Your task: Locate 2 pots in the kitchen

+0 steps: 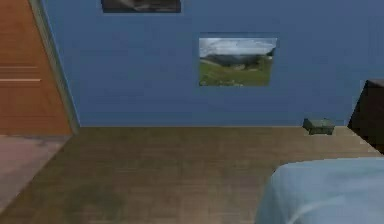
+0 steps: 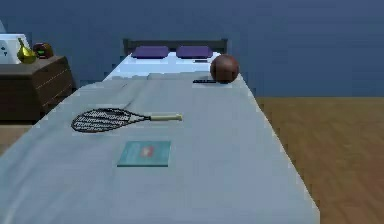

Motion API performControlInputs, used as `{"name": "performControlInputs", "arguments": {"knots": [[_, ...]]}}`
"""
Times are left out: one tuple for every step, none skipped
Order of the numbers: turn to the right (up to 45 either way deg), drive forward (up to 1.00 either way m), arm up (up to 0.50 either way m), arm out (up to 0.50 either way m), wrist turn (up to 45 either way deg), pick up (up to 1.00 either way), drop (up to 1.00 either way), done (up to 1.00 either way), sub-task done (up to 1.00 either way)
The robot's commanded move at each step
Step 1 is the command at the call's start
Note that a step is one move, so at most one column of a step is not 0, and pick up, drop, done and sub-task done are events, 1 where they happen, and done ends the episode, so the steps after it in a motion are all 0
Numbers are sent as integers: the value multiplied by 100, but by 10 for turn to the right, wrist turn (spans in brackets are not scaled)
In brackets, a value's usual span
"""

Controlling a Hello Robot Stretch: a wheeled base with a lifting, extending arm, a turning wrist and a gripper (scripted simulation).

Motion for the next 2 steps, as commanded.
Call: {"name": "performControlInputs", "arguments": {"knots": [[-450, 0, 0, 0, 0, 0, 0, 0, 0], [-390, 0, 0, 0, 0, 0, 0, 0, 0]]}}
